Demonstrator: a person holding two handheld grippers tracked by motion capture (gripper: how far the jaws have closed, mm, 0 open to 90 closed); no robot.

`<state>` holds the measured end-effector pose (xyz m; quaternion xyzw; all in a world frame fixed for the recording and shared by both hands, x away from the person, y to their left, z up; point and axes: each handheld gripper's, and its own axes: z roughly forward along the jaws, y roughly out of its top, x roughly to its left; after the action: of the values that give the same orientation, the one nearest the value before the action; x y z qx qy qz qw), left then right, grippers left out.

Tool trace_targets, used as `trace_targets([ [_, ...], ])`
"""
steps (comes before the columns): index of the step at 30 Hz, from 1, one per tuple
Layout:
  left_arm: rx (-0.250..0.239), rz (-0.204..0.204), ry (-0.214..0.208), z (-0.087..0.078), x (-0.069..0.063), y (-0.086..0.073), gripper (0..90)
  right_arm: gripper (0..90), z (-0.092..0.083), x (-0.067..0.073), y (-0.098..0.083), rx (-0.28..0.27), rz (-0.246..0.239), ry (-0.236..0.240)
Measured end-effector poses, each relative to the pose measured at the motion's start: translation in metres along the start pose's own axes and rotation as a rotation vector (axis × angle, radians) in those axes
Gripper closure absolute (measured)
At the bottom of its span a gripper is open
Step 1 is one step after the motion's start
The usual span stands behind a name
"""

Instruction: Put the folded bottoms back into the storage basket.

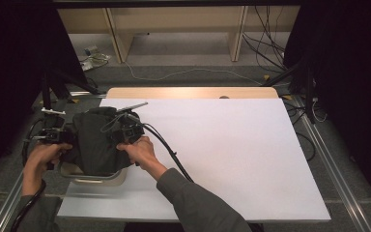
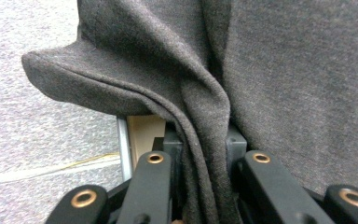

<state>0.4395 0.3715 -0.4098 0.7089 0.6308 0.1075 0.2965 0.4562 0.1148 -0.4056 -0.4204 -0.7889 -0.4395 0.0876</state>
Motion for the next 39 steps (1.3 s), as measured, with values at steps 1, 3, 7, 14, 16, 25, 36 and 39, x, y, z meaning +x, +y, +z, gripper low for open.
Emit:
trace_targets([
  [1, 0.000, 0.001, 0.003, 0.001, 0.000, 0.000, 76.9, 67.7, 0.000, 0.000, 0.000, 0.002, -0.001, -0.001],
  [3, 0.003, -0.003, 0.004, 0.003, 0.000, 0.000, 75.5, 67.1, 0.001, -0.001, -0.001, 0.004, -0.006, -0.006],
  [7, 0.005, -0.006, 0.007, 0.004, 0.001, -0.001, 73.1, 65.3, 0.003, -0.002, -0.002, 0.017, -0.001, -0.009],
  [14, -0.003, -0.012, 0.021, 0.003, 0.000, 0.000, 66.5, 61.0, 0.004, -0.002, -0.002, 0.024, -0.008, -0.010],
  [16, -0.016, -0.020, 0.022, 0.002, 0.001, 0.001, 64.3, 58.3, 0.004, -0.002, -0.002, 0.030, -0.010, -0.006],
  [25, -0.121, -0.046, 0.016, -0.015, 0.000, 0.007, 59.4, 32.0, 0.005, -0.002, 0.000, 0.040, 0.012, 0.005],
  [36, -0.087, -0.048, 0.085, 0.018, -0.010, 0.008, 85.5, 20.7, -0.012, -0.003, 0.009, 0.004, 0.013, 0.005],
  [39, -0.047, -0.036, 0.100, 0.031, -0.013, 0.008, 86.0, 20.5, -0.017, -0.004, 0.010, -0.005, 0.014, 0.010],
])
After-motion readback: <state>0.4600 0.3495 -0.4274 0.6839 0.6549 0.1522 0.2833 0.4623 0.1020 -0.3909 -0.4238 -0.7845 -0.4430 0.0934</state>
